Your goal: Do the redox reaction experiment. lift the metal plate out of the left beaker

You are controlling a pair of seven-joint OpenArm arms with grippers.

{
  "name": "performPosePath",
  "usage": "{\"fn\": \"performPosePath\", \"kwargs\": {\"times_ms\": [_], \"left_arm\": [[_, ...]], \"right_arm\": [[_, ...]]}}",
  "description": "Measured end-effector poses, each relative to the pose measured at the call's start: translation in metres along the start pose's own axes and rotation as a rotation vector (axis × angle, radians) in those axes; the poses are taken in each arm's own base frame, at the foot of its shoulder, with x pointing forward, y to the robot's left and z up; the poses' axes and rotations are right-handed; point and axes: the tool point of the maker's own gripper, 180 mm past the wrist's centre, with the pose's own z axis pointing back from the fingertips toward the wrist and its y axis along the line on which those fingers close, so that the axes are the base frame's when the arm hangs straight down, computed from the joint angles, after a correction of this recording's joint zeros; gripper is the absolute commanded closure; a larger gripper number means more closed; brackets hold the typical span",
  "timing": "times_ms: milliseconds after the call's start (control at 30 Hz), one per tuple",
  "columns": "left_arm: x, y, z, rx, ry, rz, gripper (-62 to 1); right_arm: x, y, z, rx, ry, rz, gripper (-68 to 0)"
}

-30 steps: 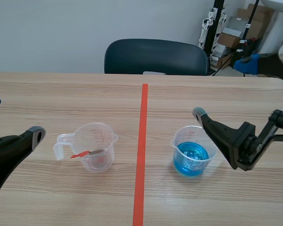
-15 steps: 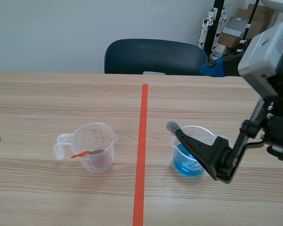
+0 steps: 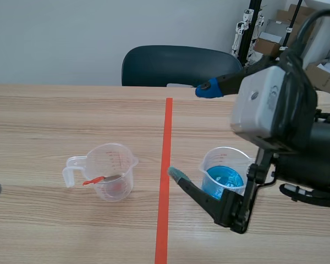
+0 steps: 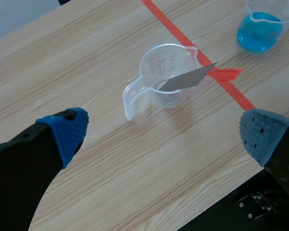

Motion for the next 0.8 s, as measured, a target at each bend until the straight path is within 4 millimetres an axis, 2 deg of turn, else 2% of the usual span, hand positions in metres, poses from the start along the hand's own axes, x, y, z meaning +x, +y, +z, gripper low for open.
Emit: {"fn": "performPosePath", "kwargs": {"times_ms": [167,333,533,800], "left_arm": [[0.012,0.005,0.002,0.012,-0.026,-0.038,-62.3],[0.014,0.011,0.007,0.043,-0.041,-0.034,-62.3],[0.016,0.008,0.010,0.016,-0.049,-0.017,-62.3],[0.021,0.001,0.011,-0.022,-0.075,-0.013,-62.3]], "right_arm": [[0.002,0.009,-0.006,0.053,-0.046,0.060,-67.9],[-0.007,0.012,-0.010,0.094,-0.063,0.119,-67.9],[-0.011,0.017,-0.018,0.118,-0.126,0.140,-67.9],[-0.018,0.034,-0.028,0.180,-0.178,0.183,-67.9]]}}
